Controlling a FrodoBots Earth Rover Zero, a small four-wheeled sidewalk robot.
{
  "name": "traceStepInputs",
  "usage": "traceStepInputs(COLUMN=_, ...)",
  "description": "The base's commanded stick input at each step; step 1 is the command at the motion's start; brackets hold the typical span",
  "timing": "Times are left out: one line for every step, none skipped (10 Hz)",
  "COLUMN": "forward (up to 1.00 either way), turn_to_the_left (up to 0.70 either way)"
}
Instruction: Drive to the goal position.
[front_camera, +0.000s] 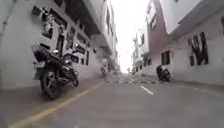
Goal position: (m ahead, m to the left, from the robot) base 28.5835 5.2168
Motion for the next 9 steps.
traceStepInputs(forward=1.0, turn_to_the_left=0.0)
traceStepInputs(forward=1.0, turn_to_the_left=0.0)
traceStepInputs(forward=1.0, turn_to_the_left=0.0)
traceStepInputs(forward=1.0, turn_to_the_left=0.0)
traceStepInputs(forward=1.0, turn_to_the_left=0.0)
traceStepInputs(forward=1.0, turn_to_the_left=0.06)
traceStepInputs(forward=1.0, turn_to_the_left=0.26)
traceStepInputs(forward=1.0, turn_to_the_left=0.39)
traceStepInputs(forward=1.0, turn_to_the_left=0.4)
